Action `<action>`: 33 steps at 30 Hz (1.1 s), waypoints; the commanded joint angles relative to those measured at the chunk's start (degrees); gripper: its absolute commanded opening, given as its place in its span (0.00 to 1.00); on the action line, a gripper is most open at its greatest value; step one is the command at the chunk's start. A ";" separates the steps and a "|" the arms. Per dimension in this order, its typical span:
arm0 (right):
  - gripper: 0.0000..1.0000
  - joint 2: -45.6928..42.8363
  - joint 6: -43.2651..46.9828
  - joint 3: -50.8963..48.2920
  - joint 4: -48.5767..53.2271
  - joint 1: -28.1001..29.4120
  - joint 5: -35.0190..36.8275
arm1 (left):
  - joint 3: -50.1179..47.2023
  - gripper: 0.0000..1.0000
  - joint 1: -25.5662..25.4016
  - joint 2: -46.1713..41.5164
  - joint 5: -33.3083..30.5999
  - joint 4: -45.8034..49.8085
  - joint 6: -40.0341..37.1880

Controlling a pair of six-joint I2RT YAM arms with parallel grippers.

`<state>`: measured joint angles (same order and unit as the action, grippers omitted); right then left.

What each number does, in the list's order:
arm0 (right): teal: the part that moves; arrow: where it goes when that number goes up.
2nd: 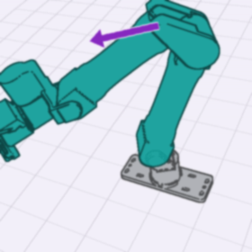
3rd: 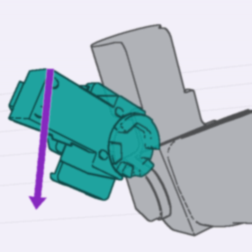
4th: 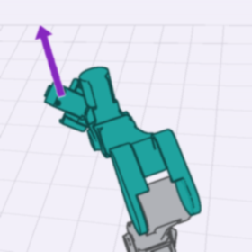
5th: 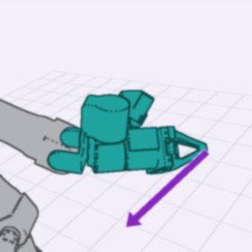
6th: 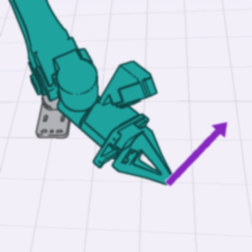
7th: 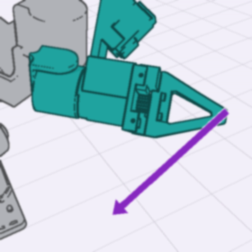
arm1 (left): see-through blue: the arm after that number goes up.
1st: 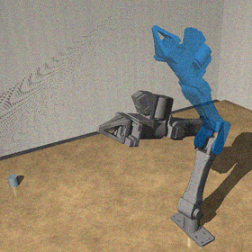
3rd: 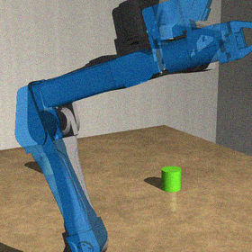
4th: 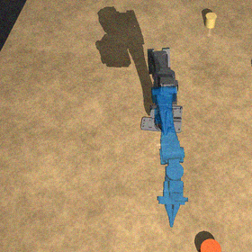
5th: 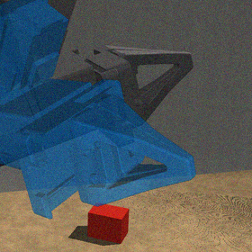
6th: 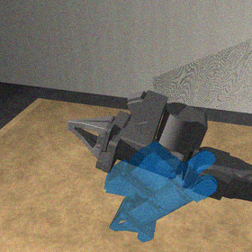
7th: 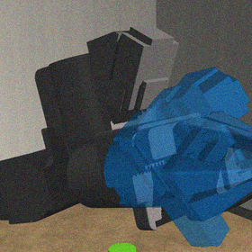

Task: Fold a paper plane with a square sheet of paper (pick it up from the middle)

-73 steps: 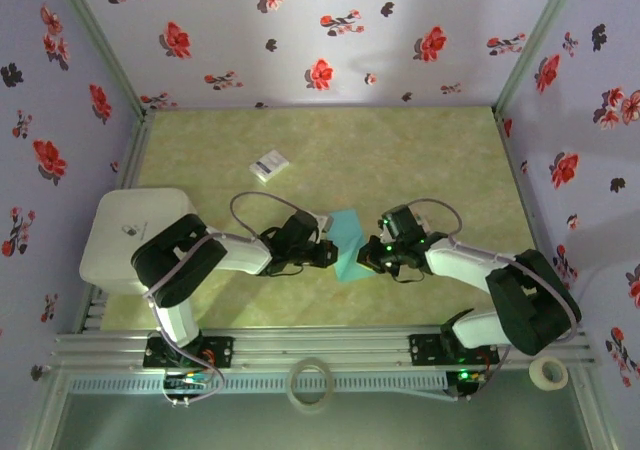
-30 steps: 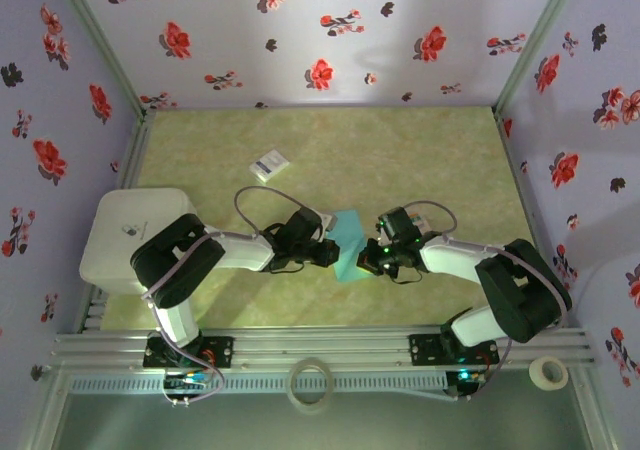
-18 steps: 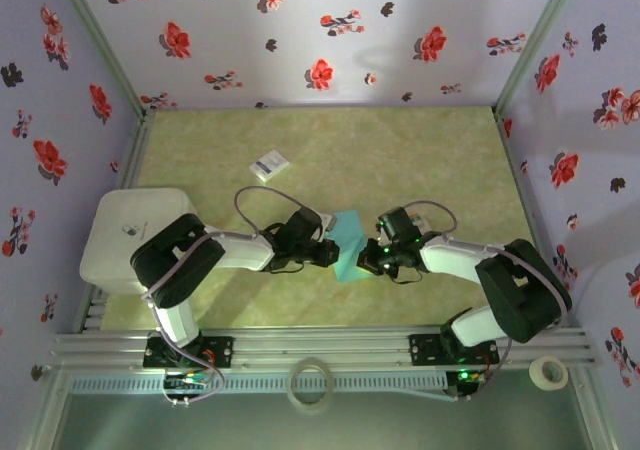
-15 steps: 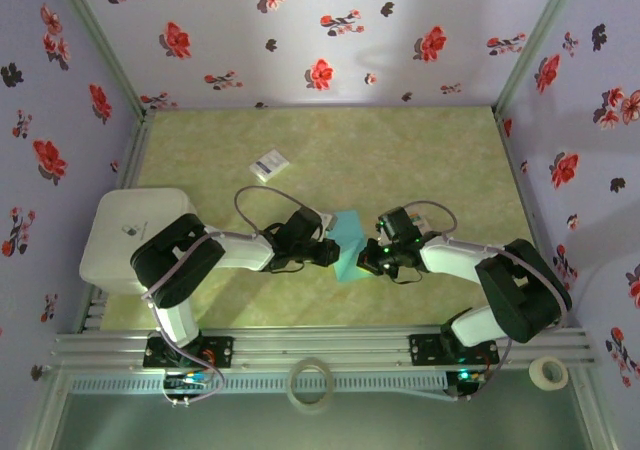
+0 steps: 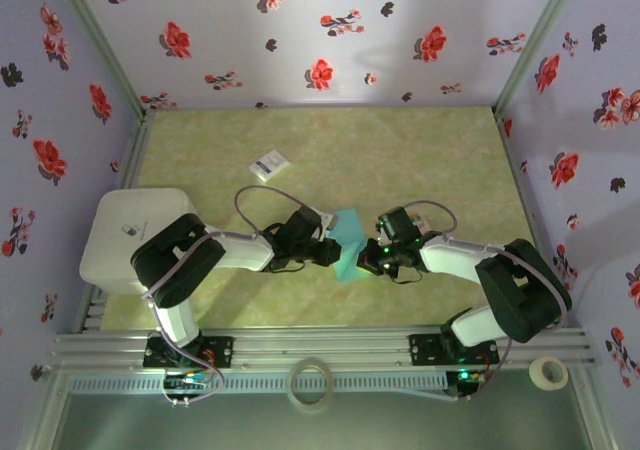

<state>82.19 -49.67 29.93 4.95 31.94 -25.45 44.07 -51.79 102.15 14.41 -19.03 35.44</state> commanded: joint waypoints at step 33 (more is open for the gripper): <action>0.02 -0.38 -6.77 1.96 -12.31 0.65 -6.77 | -1.01 0.07 0.46 2.79 0.71 0.05 0.64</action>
<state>80.16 -54.13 30.70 -3.11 32.08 -29.23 43.70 -51.68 103.13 14.83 -19.64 35.66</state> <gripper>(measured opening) 0.058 0.070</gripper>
